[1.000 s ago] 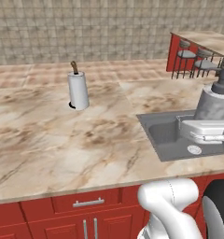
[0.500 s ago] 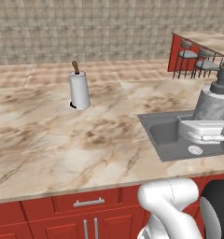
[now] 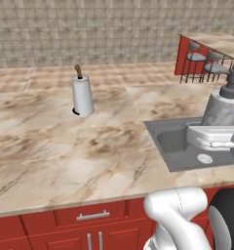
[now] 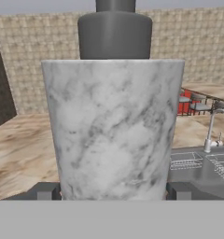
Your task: Locate and retrieve the soap dispenser and soap dispenser from the cabinet. Place them next to the sink.
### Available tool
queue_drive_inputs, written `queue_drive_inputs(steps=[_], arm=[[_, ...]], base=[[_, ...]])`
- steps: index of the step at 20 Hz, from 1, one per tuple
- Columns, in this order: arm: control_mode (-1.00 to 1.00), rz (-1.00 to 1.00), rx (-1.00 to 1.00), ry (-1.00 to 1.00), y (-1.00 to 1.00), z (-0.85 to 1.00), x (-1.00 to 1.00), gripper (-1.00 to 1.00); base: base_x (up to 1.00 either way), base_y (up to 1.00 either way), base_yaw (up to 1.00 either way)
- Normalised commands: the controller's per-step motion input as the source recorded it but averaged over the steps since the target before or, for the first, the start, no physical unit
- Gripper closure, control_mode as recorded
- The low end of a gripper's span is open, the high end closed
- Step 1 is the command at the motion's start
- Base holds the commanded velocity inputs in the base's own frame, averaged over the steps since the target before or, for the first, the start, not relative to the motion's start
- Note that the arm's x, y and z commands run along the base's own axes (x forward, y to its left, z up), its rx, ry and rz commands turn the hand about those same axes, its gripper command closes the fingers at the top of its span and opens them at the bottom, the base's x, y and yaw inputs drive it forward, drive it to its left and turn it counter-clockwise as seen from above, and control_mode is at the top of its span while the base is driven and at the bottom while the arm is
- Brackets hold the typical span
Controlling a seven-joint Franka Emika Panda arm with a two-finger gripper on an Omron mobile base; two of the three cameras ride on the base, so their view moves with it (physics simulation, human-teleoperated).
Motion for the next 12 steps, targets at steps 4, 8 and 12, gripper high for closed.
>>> queue_drive_inputs(steps=[4,8,12], arm=[[1.00,0.00,0.00,0.00,0.00,0.00,0.00,1.00],[1.00,0.00,0.00,0.00,0.00,0.00,0.00,1.00],[1.00,0.00,0.00,0.00,0.00,0.00,0.00,1.00]], base=[[0.26,0.04,-0.04],[0.09,0.00,0.00],[0.25,0.03,0.00]])
